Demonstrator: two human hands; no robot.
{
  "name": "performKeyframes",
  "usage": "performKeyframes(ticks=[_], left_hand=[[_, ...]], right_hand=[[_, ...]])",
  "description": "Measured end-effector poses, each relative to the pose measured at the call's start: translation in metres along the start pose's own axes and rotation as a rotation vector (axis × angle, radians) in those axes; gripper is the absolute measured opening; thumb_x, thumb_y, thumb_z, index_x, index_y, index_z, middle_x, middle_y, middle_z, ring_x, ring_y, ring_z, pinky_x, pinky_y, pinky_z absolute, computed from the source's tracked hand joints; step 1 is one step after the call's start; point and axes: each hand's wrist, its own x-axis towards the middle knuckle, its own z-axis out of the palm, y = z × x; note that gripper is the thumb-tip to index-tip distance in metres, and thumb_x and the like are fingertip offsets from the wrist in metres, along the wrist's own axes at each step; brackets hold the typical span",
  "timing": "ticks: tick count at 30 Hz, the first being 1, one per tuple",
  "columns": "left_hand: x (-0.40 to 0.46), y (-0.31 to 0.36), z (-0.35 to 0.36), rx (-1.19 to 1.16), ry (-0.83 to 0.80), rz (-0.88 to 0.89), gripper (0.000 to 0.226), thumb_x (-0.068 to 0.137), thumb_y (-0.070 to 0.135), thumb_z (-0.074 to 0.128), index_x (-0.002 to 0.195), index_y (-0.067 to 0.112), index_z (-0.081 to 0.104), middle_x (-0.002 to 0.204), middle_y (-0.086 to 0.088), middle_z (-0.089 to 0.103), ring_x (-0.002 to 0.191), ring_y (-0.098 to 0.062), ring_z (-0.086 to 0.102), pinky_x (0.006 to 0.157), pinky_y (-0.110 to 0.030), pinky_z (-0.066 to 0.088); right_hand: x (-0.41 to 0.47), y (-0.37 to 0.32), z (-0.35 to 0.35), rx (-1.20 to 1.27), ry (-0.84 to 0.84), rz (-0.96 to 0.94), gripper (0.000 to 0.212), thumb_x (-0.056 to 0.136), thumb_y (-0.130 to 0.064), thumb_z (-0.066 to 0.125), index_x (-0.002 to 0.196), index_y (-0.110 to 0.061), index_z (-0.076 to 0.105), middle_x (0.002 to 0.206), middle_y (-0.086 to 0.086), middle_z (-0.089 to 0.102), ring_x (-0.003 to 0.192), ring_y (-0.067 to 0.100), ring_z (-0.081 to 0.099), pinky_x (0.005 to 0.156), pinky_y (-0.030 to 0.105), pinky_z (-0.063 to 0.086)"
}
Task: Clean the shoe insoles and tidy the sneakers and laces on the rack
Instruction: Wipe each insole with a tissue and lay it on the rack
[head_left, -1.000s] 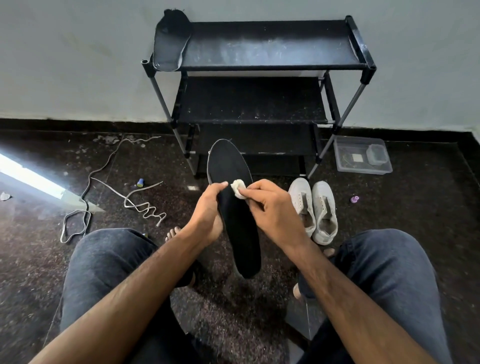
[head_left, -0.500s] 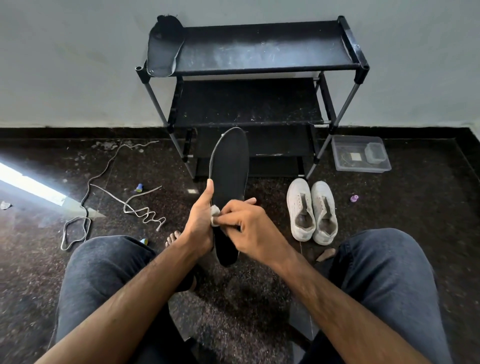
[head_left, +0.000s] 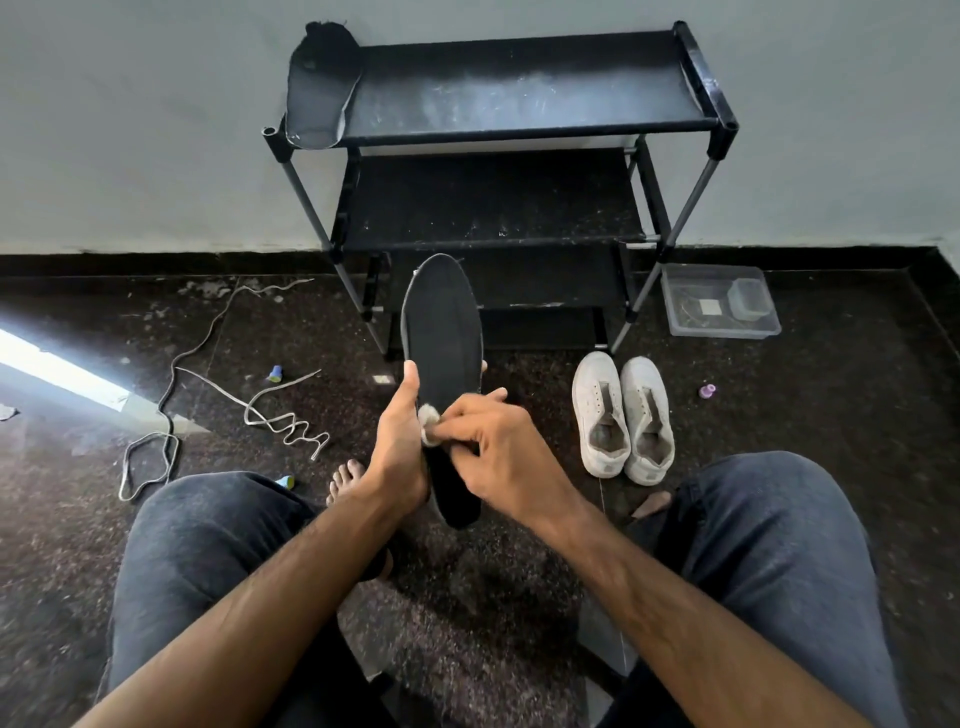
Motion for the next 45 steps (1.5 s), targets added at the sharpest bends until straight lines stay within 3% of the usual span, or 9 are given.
performKeyframes(ticks=[6,9,13,21,24,27,31,39,45], left_hand=[[-0.003,0.005,0.015,0.034,-0.007,0.061,0.069,0.105,0.058,0.03,0.121,0.004,0.068,0.116,-0.017,0.075,0.108,-0.026,0.072,0.088,-0.032,0.059],[-0.006,-0.001,0.019,0.042,-0.049,0.077,0.059,0.109,0.049,0.027,0.13,0.008,0.064,0.116,-0.012,0.076,0.102,-0.02,0.075,0.076,-0.029,0.061],[-0.002,-0.004,0.015,-0.009,0.004,0.063,0.062,0.107,0.053,0.032,0.128,0.006,0.067,0.124,-0.016,0.072,0.11,-0.023,0.072,0.089,-0.031,0.06],[0.003,0.007,0.002,0.005,0.118,0.076,0.075,0.103,0.064,0.028,0.124,0.005,0.069,0.128,-0.021,0.069,0.123,-0.033,0.066,0.102,-0.042,0.051],[-0.002,0.005,0.015,-0.026,0.094,0.074,0.068,0.106,0.056,0.033,0.107,0.004,0.077,0.113,-0.02,0.075,0.103,-0.028,0.075,0.08,-0.033,0.062],[-0.002,-0.001,0.019,-0.014,0.075,0.085,0.057,0.108,0.05,0.034,0.124,0.008,0.069,0.121,-0.015,0.073,0.104,-0.022,0.074,0.077,-0.03,0.061],[-0.001,0.003,0.016,-0.106,0.1,0.045,0.069,0.104,0.057,0.037,0.125,-0.002,0.066,0.124,-0.021,0.07,0.112,-0.028,0.07,0.089,-0.034,0.062],[-0.005,0.017,0.01,-0.029,0.116,0.044,0.073,0.103,0.064,0.029,0.128,0.007,0.066,0.127,-0.024,0.069,0.117,-0.032,0.068,0.098,-0.042,0.055],[-0.007,0.009,0.022,0.079,0.083,0.057,0.045,0.106,0.038,0.045,0.126,0.006,0.069,0.116,-0.013,0.076,0.103,-0.023,0.074,0.086,-0.032,0.058]], right_hand=[[0.013,0.014,-0.028,0.331,0.021,0.124,0.023,0.082,0.008,0.071,0.099,-0.005,0.081,0.096,0.001,0.077,0.091,0.01,0.072,0.087,0.034,0.06],[0.018,0.02,-0.04,0.0,0.269,0.051,0.022,0.088,0.002,0.072,0.107,-0.006,0.078,0.101,0.0,0.074,0.094,0.01,0.07,0.085,0.03,0.06],[0.014,0.019,-0.016,-0.437,0.179,-0.116,0.016,0.092,-0.004,0.067,0.105,-0.005,0.076,0.097,0.004,0.068,0.088,0.02,0.06,0.083,0.032,0.056],[-0.001,0.001,-0.014,0.193,-0.161,0.125,0.026,0.083,0.004,0.068,0.098,-0.012,0.082,0.097,-0.005,0.076,0.092,0.005,0.071,0.089,0.023,0.056],[0.012,0.009,-0.028,0.186,0.037,0.17,0.025,0.081,0.003,0.072,0.099,-0.012,0.082,0.095,-0.004,0.078,0.089,0.004,0.072,0.084,0.024,0.058],[0.02,0.018,-0.035,-0.044,0.269,0.112,0.023,0.087,0.002,0.072,0.106,-0.009,0.08,0.1,-0.003,0.075,0.093,0.006,0.07,0.084,0.024,0.059],[0.009,0.012,-0.008,-0.262,0.118,-0.034,0.02,0.091,-0.003,0.065,0.108,-0.006,0.077,0.098,0.006,0.07,0.091,0.021,0.066,0.086,0.037,0.057],[-0.001,0.004,-0.017,0.272,-0.164,0.18,0.028,0.079,0.006,0.07,0.095,-0.013,0.083,0.093,-0.008,0.078,0.092,0.005,0.072,0.088,0.021,0.055],[0.016,0.014,-0.035,-0.042,0.36,0.119,0.022,0.086,0.003,0.074,0.104,-0.008,0.08,0.099,-0.003,0.075,0.094,0.002,0.069,0.087,0.015,0.054]])
